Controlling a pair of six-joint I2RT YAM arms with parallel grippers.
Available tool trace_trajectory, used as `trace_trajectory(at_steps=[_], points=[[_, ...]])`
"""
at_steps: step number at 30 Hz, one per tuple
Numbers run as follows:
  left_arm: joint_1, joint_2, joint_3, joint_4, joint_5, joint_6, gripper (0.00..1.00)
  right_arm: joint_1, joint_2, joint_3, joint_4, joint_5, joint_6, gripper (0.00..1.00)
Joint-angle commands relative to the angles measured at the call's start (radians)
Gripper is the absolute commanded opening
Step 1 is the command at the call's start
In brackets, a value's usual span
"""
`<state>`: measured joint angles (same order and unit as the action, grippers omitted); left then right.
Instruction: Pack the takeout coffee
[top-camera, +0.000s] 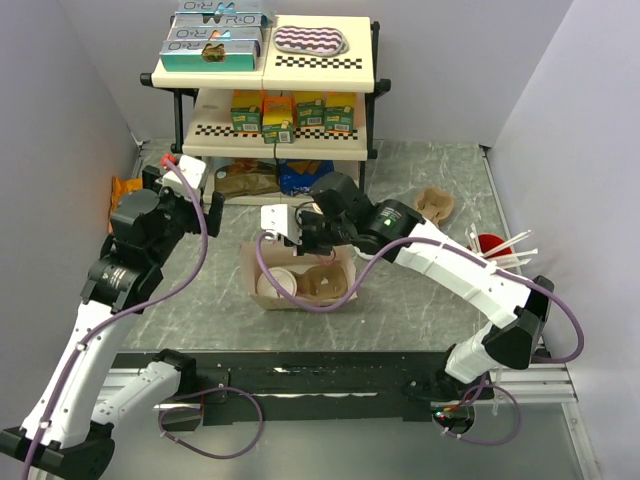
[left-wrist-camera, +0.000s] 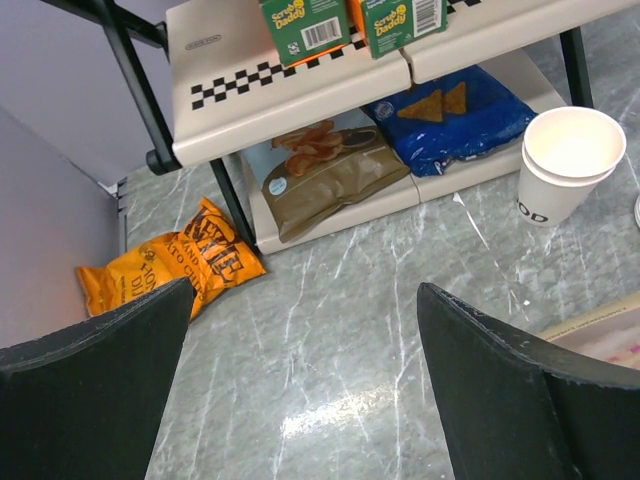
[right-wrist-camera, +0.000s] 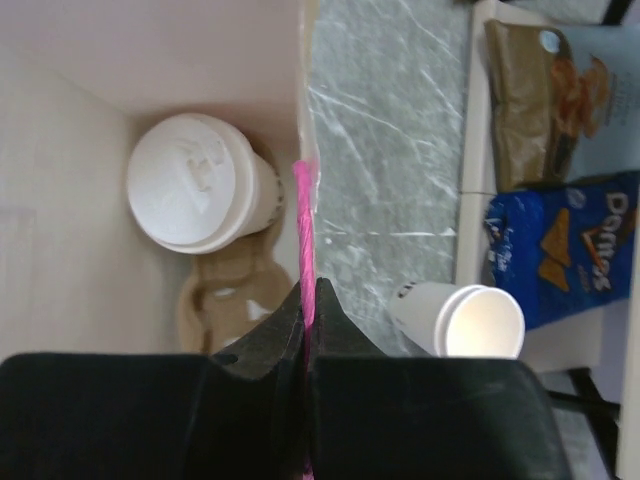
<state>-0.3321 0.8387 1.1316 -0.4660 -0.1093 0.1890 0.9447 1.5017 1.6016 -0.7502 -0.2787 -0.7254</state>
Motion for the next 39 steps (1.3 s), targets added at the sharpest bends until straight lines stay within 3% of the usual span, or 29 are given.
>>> trace_trajectory(at_steps=[1,8,22,39], points=[[0.015,0.003,0.025,0.067,0.043,-0.003,0.99,0.003,-0.017,-0.019,0.113,0.094,-0.071,0.00],[0.031,-0.019,0.019,0.043,0.065,0.015,0.99,0.012,-0.004,0.008,0.077,0.059,-0.040,0.00],[0.048,-0.003,0.031,0.018,0.128,0.040,0.99,0.115,-0.118,-0.117,0.026,0.032,-0.051,0.00],[0.087,0.059,0.053,0.027,0.200,0.052,0.99,0.117,-0.140,-0.143,0.018,0.027,-0.055,0.00]])
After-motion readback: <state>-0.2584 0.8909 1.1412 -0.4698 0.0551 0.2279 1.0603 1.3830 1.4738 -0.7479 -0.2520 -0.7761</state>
